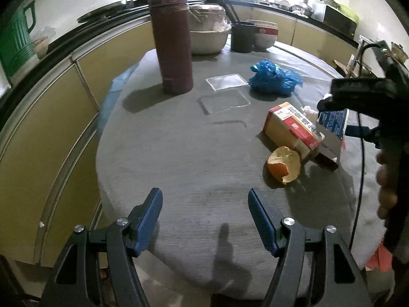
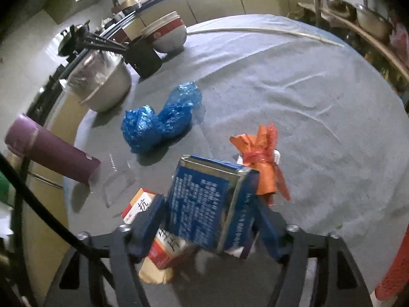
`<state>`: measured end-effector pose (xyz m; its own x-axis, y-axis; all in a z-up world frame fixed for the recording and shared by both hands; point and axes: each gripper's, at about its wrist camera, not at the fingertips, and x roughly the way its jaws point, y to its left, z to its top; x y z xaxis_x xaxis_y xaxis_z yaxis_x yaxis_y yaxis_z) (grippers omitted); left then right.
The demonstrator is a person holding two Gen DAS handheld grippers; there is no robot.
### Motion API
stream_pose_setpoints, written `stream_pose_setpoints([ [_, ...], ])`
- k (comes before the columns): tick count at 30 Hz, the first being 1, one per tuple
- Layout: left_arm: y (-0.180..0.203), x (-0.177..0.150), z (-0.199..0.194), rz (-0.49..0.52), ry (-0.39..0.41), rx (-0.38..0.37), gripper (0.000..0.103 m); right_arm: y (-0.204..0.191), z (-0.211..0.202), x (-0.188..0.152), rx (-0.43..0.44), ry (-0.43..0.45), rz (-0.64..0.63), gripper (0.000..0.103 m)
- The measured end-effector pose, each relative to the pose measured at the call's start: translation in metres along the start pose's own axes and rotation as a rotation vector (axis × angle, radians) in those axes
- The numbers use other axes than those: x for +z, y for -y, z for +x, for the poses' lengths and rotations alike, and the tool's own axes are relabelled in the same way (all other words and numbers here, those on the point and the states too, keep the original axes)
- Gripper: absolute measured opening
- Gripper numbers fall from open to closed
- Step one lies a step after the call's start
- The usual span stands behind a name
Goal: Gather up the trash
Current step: 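Grasp the blue printed box with the right tool while the left tool grasps the red-white medicine box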
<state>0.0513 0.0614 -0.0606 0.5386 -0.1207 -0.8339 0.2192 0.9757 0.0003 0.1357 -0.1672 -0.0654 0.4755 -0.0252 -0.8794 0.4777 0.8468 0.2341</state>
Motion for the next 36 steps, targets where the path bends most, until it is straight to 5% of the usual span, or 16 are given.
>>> stream_pose_setpoints([
  [7, -0.008, -0.004, 0.001, -0.011, -0.009, -0.01, 0.07, 0.007, 0.001, -0.004, 0.012, 0.042, -0.043, 0.079],
  [11, -0.003, -0.003, 0.001, -0.009, -0.014, -0.025, 0.07, 0.024, -0.008, -0.007, 0.044, 0.057, -0.06, 0.067],
  [17, 0.014, 0.006, 0.001, -0.006, -0.02, -0.068, 0.07, 0.061, -0.021, -0.015, 0.026, 0.074, -0.056, 0.063],
  [24, 0.052, 0.049, 0.018, -0.027, -0.065, -0.184, 0.071, 0.121, -0.027, -0.024, 0.049, 0.071, 0.013, 0.061],
  [26, 0.061, 0.064, 0.03, -0.058, -0.091, -0.193, 0.071, 0.135, -0.026, -0.027, 0.073, 0.057, 0.033, 0.05],
  [32, 0.089, 0.098, 0.072, -0.143, -0.177, -0.199, 0.072, 0.169, -0.034, -0.028, 0.194, 0.064, 0.11, 0.051],
  [36, 0.1, 0.095, 0.092, -0.151, -0.244, -0.202, 0.071, 0.179, -0.04, -0.027, 0.269, 0.065, 0.157, 0.065],
])
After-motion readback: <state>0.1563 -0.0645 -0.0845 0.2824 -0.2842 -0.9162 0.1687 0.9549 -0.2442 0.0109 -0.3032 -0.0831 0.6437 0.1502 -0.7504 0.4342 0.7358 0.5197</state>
